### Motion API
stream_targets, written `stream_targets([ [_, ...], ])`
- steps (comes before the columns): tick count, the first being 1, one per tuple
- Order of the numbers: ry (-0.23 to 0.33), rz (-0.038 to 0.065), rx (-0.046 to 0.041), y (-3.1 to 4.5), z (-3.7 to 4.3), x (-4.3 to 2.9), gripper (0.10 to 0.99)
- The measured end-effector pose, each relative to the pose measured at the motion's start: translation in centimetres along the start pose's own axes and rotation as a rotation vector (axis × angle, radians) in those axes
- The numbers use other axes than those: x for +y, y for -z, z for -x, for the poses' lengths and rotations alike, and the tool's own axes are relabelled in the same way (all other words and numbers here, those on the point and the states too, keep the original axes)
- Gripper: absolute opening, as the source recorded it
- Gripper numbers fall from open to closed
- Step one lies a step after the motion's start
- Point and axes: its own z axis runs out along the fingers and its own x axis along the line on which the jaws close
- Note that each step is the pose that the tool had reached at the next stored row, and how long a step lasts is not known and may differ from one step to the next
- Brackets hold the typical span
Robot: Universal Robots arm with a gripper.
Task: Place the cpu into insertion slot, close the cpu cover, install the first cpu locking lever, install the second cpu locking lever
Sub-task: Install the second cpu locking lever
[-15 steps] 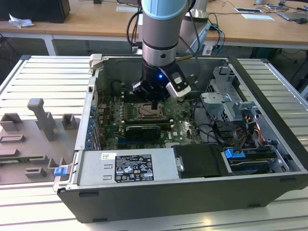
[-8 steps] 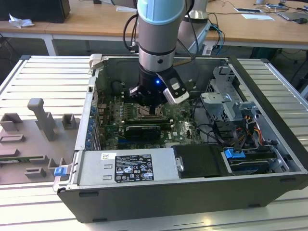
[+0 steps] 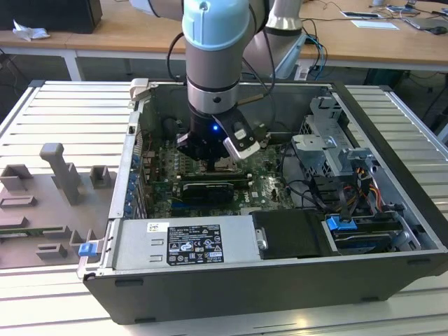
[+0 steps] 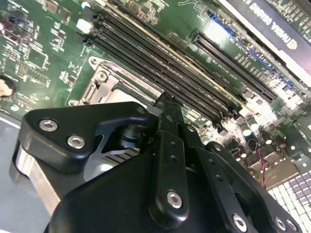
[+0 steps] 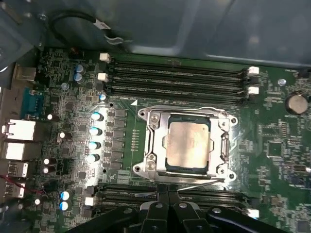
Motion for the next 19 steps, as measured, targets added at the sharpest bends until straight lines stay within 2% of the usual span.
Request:
stream_targets([
  [2, 0.000, 0.017, -0.0014, -0.05, -0.21, -0.23, 0.106],
  [3, -0.001, 0.037, -0.0031, -0.03, -0.32, -0.49, 0.106],
  [6, -0.002, 0.076, -0.0063, -0.05, -0.69, -1.06, 0.106],
  [8, -0.002, 0.096, -0.0078, -0.09, -1.00, -1.40, 0.106],
  [13, -0.002, 0.112, -0.0089, -0.93, -1.13, -1.65, 0.106],
  [19, -0.003, 0.158, -0.0129, -1.45, -1.90, -2.13, 0.106],
])
